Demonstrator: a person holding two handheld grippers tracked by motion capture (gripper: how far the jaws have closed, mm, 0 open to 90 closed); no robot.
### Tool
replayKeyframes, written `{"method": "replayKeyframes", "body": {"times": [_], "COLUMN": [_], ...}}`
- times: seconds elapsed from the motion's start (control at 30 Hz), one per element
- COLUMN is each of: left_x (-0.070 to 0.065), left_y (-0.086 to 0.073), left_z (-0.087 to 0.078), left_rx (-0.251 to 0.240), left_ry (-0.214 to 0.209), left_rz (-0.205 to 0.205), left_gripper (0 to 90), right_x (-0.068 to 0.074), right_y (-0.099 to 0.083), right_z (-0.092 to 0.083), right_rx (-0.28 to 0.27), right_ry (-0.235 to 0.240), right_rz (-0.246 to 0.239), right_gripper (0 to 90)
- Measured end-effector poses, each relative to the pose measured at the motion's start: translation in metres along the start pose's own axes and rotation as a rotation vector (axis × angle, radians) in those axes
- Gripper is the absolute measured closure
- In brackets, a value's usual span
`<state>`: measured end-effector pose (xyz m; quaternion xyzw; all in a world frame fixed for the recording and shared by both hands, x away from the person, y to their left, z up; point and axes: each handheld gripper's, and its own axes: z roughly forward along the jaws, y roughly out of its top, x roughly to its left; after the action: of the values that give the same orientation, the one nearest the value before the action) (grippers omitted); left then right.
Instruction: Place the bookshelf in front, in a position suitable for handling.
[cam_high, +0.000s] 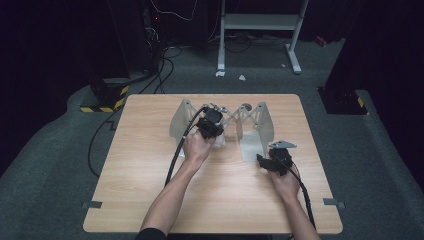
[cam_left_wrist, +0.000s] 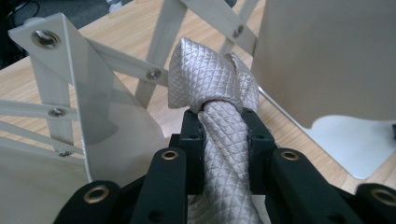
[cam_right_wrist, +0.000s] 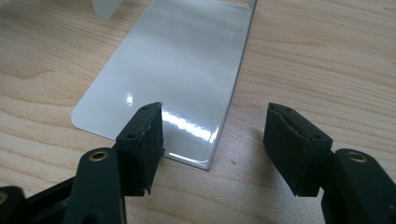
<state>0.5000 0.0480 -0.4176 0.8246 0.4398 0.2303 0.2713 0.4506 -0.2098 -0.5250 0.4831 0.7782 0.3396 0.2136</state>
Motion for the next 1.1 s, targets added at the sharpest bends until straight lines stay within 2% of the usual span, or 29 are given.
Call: {"method": "replayKeyframes", "body": {"times": [0.17, 0.3, 0.43, 0.57, 0.73, 0.97, 1.1], "left_x": [-0.002, -0.002, -0.002, -0.005, -0.001, -0.003, -0.001], "left_y": [-0.009, -0.023, -0.028, -0.036, -0.051, -0.059, -0.062], "left_z": [-0.003, -0.002, -0.002, 0.003, 0.013, 0.022, 0.027], "left_rx": [-0.016, -0.01, -0.048, -0.05, -0.02, 0.017, 0.037], "left_ry": [-0.001, 0.013, 0.005, -0.012, -0.016, 0.006, 0.01], "left_rz": [-0.01, -0.017, -0.063, -0.09, -0.119, -0.106, -0.115], "left_gripper": [74.4, 74.4, 74.3, 74.3, 74.3, 74.2, 74.2], "right_x": [0.0, 0.0, 0.0, 0.0, 0.0, 0.001, 0.001], "right_y": [0.0, 0.0, 0.0, 0.0, 0.0, 0.0, 0.0], "right_z": [0.0, 0.0, 0.0, 0.0, 0.0, 0.0, 0.0], "right_rx": [0.001, 0.001, 0.0, 0.0, 0.0, 0.0, 0.001], "right_ry": [0.001, 0.0, 0.0, 0.001, 0.0, 0.001, 0.002], "right_rz": [0.001, 0.001, -0.001, 0.001, 0.001, 0.002, 0.003], "right_gripper": [38.0, 37.9, 37.9, 37.8, 37.8, 37.8, 37.6]}}
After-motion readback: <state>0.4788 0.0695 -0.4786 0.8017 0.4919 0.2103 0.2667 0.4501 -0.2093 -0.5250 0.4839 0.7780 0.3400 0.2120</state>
